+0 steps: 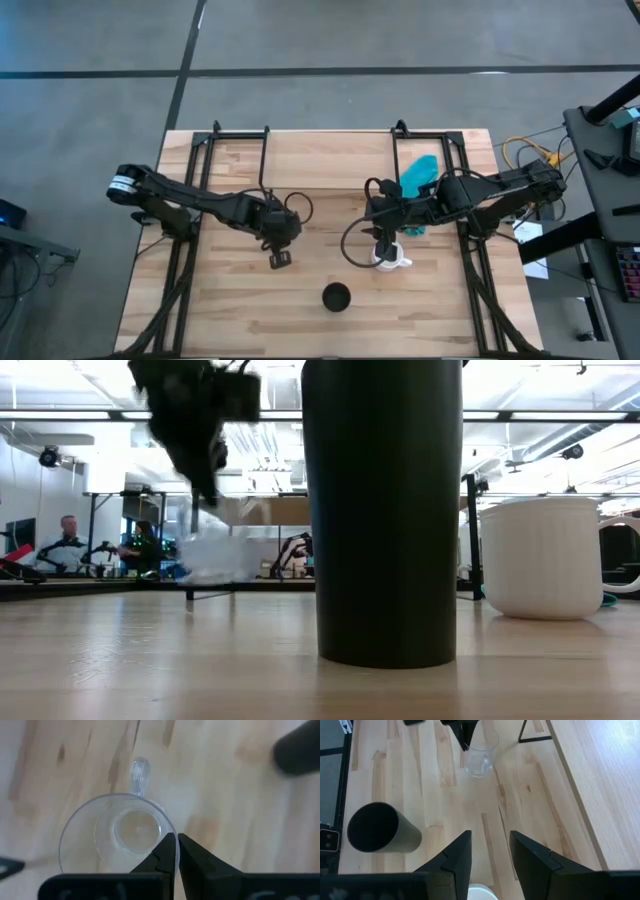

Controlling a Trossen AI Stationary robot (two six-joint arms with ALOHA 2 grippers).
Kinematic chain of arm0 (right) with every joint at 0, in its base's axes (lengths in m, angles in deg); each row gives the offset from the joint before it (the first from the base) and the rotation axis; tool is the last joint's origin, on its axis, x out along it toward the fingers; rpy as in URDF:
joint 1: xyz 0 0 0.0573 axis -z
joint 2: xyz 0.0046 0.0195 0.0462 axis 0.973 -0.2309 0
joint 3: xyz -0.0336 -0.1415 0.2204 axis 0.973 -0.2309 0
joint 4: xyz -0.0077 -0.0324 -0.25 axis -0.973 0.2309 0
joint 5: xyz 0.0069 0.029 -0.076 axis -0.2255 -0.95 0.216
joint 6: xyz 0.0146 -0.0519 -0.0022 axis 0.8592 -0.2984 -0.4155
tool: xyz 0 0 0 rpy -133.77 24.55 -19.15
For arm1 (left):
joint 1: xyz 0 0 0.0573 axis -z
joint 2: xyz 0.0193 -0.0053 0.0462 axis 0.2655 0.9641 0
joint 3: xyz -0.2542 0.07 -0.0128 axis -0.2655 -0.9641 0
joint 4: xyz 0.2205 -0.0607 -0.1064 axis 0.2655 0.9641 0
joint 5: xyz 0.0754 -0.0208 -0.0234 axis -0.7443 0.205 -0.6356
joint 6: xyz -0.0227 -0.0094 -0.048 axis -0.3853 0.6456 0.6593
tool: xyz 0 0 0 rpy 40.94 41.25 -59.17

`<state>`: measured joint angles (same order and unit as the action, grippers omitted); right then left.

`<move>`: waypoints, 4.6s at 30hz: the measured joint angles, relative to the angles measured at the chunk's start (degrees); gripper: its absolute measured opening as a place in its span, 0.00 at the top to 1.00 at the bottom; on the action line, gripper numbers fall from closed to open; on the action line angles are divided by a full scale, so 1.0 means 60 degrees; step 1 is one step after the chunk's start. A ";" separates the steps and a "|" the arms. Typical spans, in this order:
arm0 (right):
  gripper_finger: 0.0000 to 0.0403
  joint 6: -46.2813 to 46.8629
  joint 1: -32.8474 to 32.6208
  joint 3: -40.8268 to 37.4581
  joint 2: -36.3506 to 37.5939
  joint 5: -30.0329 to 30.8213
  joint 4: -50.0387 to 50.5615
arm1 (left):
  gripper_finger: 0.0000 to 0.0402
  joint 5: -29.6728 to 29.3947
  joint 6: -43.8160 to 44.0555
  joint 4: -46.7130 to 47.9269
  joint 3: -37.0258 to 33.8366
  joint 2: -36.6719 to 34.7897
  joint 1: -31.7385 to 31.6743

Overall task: Stack small to large cups/mugs on shelf
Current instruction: Put the transparent mug on the shelf, then put the white mug on the shelf

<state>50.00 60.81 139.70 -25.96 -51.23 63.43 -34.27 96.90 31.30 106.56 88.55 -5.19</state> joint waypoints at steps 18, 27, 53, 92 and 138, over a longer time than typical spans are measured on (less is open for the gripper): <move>0.68 -0.0080 0.0000 0.0000 0.0000 -0.0003 0.0001 | 1.00 -0.1467 -0.1944 0.5519 0.6558 -0.0015 -0.1081; 0.68 -0.0080 0.0000 0.0000 0.0000 -0.0002 0.0001 | 1.00 -0.0448 -0.3815 0.5996 0.7195 -0.0018 -0.3532; 0.68 -0.0080 0.0000 0.0000 0.0000 -0.0004 0.0005 | 1.00 0.1447 -0.8259 0.6574 0.7292 0.2056 -0.6139; 0.68 -0.0074 0.0000 -0.0193 0.0000 0.0000 0.0000 | 0.89 0.1363 -0.7257 0.6576 0.7359 0.2678 -0.6136; 0.68 0.1421 -0.0106 -0.1317 -0.0026 -0.2077 0.2298 | 0.83 0.2350 -0.4739 0.4953 0.8776 -0.1129 -0.3492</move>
<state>58.53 60.18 131.80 -26.11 -63.69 77.22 -20.17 68.47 61.02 159.22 81.77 -26.15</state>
